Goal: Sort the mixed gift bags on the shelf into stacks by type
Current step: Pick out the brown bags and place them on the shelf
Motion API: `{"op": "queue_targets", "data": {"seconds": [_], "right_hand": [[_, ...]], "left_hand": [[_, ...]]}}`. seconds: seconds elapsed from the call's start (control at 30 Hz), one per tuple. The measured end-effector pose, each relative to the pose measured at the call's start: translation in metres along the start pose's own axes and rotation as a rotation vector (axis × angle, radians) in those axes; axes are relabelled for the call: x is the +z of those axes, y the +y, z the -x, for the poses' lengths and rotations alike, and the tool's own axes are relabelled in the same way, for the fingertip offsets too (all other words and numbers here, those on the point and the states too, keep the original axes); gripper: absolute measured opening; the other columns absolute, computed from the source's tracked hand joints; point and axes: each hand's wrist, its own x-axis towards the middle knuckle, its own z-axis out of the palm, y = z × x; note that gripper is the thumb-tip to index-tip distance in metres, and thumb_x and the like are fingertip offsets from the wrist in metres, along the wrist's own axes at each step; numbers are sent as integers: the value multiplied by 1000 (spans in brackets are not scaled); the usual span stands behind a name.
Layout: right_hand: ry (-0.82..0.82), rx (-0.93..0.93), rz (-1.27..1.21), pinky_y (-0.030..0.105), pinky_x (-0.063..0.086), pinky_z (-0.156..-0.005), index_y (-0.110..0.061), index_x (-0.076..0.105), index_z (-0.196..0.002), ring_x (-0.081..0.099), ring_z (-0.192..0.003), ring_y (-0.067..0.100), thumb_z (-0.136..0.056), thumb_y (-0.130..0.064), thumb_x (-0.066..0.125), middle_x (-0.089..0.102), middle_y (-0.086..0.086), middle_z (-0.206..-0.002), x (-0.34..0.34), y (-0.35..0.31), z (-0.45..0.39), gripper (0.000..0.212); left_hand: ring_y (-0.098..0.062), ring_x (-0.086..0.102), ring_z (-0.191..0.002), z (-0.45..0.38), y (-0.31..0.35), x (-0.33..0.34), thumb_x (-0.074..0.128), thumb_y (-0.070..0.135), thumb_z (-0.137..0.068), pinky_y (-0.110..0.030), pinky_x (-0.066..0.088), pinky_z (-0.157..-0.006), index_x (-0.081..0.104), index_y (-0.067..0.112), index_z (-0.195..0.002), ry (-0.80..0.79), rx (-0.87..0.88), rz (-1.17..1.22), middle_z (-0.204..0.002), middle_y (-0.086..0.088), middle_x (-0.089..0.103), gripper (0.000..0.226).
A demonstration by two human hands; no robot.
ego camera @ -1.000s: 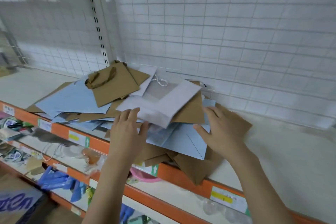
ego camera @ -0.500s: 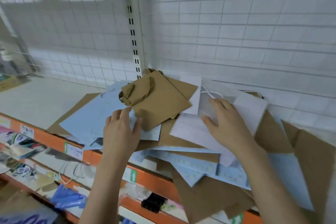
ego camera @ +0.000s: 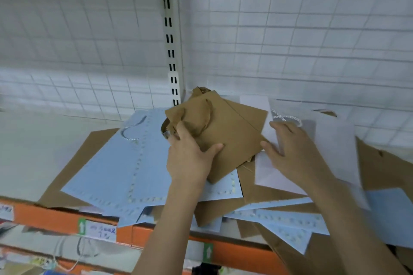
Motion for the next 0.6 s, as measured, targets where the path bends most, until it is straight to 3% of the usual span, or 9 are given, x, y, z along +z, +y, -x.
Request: {"op": "queue_targets", "data": {"seconds": [0.13,0.23,0.3,0.4,0.47,0.6], "right_hand": [[29,-8,35,32,33,-103,-3,49,-129,45,-123,29,-91,-20,55,51,14,-128,-5,-2,-9,42],[9,-19,90,34,35,-98,-3,51,-126,47,-117,29,-93,-19,50,53,14,-124,-4,-9,-26,36],[-11,-32,114,35,37,-95,-4,52,-125,46,-117,28,-94,-23,49,53,13,-124,-1,-16,-41,37],[-111,-44,113,34,35,-97,-10,46,-131,41,-123,25,-91,-39,51,49,9,-128,3,-29,-63,50],[-220,-34,134,40,37,-101,-11,37,-137,38,-127,26,-87,-52,53,44,9,-135,7,-35,-76,66],[-387,25,100,43,34,-106,-15,16,-147,31,-134,28,-78,-64,57,31,11,-148,14,-41,-88,93]], "left_hand": [[-22,43,-125,-10,-7,-10,80,29,-69,-32,37,-96,9,18,-148,35,102,329,-145,-3,35,107],[-7,46,-107,-14,-11,-26,78,21,-73,-18,34,-86,13,17,-148,65,108,472,-128,8,45,100],[-2,43,-100,-16,-17,-37,75,20,-76,-17,34,-83,15,19,-148,85,101,506,-119,12,44,94],[-9,49,-111,-19,-32,-49,69,21,-82,-22,39,-91,18,20,-148,118,116,501,-133,8,47,83],[-12,47,-121,-19,-39,-55,65,21,-86,-18,36,-92,18,20,-148,127,109,490,-141,6,43,78],[-2,43,-113,-14,-47,-61,58,20,-90,-10,31,-87,12,21,-150,120,89,504,-142,7,40,75]]}}
